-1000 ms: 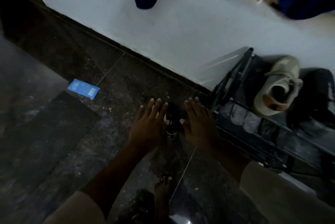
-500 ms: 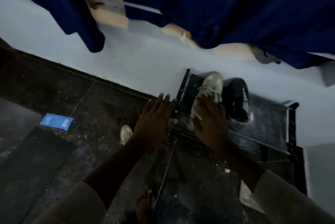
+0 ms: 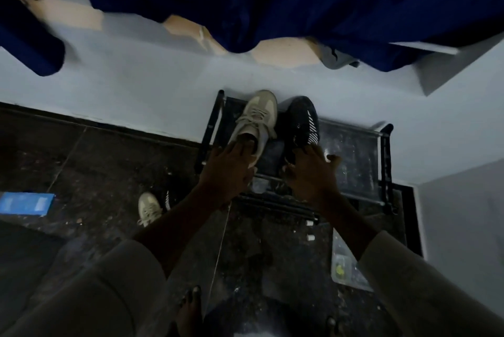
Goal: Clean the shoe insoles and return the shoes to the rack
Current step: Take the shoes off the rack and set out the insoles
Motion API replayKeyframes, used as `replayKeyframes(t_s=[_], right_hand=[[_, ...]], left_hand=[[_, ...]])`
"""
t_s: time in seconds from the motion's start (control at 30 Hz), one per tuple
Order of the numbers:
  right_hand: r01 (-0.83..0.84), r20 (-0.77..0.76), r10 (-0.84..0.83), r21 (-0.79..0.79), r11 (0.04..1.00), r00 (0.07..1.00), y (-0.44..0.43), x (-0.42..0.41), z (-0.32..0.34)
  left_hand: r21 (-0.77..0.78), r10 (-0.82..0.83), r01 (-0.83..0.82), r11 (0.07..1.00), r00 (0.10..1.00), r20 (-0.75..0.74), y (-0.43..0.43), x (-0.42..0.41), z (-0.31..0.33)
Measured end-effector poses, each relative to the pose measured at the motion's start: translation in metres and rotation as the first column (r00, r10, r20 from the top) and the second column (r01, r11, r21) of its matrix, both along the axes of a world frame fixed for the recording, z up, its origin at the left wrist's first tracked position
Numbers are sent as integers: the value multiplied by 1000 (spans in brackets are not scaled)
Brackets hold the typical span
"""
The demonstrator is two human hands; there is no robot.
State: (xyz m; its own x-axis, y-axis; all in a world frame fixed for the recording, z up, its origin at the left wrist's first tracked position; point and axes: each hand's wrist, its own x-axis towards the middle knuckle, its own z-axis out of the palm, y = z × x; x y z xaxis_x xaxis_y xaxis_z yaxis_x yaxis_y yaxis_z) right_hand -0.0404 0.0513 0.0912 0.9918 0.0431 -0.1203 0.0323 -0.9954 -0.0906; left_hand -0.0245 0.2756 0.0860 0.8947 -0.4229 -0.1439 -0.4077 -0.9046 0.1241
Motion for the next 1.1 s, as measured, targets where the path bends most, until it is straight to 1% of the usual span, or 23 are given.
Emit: replayKeyframes(t_s=[0.07, 0.13, 0.23, 0.3, 0.37, 0.47, 0.53, 0.57, 0.67, 0.73, 0.87, 1.0, 1.1], right_hand=[[32, -85, -29, 33, 999, 996, -4, 6, -6], [57, -181, -41, 83, 995, 983, -5, 12, -9], [49, -227, -23, 111, 993, 974, -5, 22, -10], [65, -295, -21, 140, 988, 955, -5, 27, -12], [60, -328, 3, 182, 982, 945, -7, 28, -15], [57, -312, 9, 203, 978, 950, -11, 28, -19], [64, -297, 0, 207, 976, 955, -12, 27, -19], [68, -292, -3, 211, 975, 957, -13, 25, -18], [77, -268, -12, 232, 970, 963, -13, 20, -16], [75, -246, -13, 242, 967, 969, -13, 17, -14], [77, -229, -25, 221, 972, 973, -10, 14, -11], [55, -200, -13, 210, 976, 980, -8, 7, -10], [75, -185, -37, 203, 976, 982, -6, -1, -8]], left_hand=[[-1, -5, 5, 1000, 999, -43, -3, 2, -6], [-55, -12, 9, 998, 998, -57, -5, 6, -10], [-101, -21, 9, 995, 993, -118, -6, 14, -14], [-109, -16, -7, 994, 977, -211, 0, 22, -25], [-127, 12, -53, 990, 954, -301, 10, 29, -34], [-123, -37, 7, 992, 969, -243, 15, 35, -43], [-163, -96, 59, 985, 968, -231, 9, 33, -39], [-157, -113, 79, 984, 967, -226, 6, 33, -36], [-142, -94, 72, 987, 984, -154, 5, 30, -31], [-138, -97, 78, 987, 985, -140, 4, 28, -31], [-115, -46, 40, 993, 997, -57, -3, 22, -24], [-38, -68, 69, 997, 997, 32, -2, 13, -28], [-9, -61, 61, 998, 996, 58, -1, -1, -30]])
